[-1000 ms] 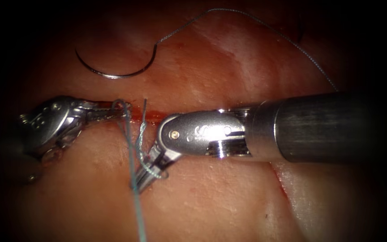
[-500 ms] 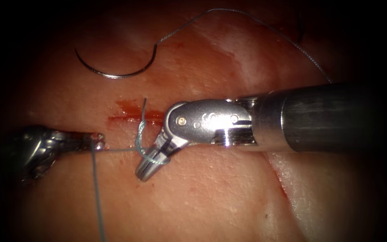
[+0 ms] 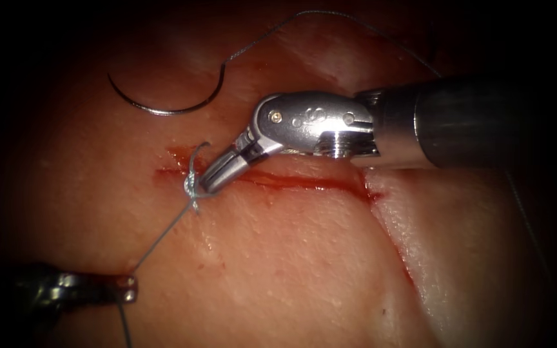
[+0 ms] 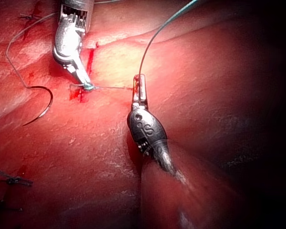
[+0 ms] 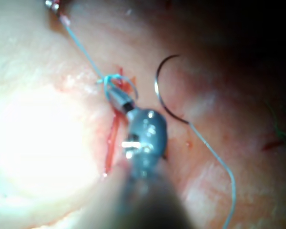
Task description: Wound Closure
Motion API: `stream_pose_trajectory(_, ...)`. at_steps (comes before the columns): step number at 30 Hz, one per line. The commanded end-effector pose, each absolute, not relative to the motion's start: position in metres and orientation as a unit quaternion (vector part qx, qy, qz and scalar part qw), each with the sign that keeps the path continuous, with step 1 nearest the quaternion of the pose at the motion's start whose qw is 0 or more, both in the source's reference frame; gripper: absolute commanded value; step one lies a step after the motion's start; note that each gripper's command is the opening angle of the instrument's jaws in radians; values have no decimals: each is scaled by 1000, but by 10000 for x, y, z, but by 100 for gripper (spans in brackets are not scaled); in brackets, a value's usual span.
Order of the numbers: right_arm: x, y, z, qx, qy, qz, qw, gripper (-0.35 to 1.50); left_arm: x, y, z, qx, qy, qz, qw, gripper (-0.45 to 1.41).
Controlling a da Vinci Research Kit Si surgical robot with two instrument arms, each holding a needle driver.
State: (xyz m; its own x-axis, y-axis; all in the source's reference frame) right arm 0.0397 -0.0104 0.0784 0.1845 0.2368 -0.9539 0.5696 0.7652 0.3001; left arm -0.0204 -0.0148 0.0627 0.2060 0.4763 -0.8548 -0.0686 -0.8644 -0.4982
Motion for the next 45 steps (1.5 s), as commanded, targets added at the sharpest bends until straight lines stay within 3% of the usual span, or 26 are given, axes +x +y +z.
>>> stream_pose_trajectory(1, 403, -99, 789, 322, 627, -116, 700, -35, -209, -154, 633, -743, -136, 615, 223, -45)
stream_pose_trajectory(17, 379, -41, 816, 302, 603, 32, 738, -35, -222, -204, 580, -744, -148, 611, 226, -45)
stream_pose_trajectory(45, 364, -35, 858, 266, 557, 64, 784, -35, -237, -269, 566, -745, -169, 600, 236, -45)
